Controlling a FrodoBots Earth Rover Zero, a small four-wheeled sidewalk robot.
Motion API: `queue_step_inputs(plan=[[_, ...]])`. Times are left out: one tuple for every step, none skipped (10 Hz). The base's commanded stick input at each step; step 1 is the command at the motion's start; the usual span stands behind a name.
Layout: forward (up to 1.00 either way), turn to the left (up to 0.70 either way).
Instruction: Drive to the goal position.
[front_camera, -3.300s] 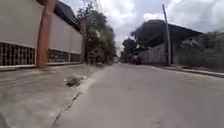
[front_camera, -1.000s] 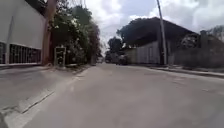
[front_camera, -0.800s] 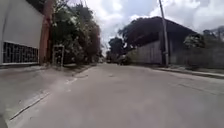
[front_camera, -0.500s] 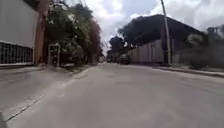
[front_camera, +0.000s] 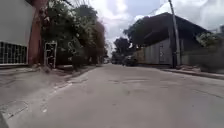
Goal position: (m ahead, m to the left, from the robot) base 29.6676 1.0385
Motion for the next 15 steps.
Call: queue_step_inputs(plan=[[1.0,0.0],[1.0,0.0],[1.0,0.0],[1.0,0.0],[1.0,0.0],[1.0,0.0],[1.0,0.0],[1.0,0.04],[1.0,0.28],[1.0,0.33],[1.0,0.12],[1.0,0.0],[1.0,0.0],[1.0,0.0],[1.0,0.0]])
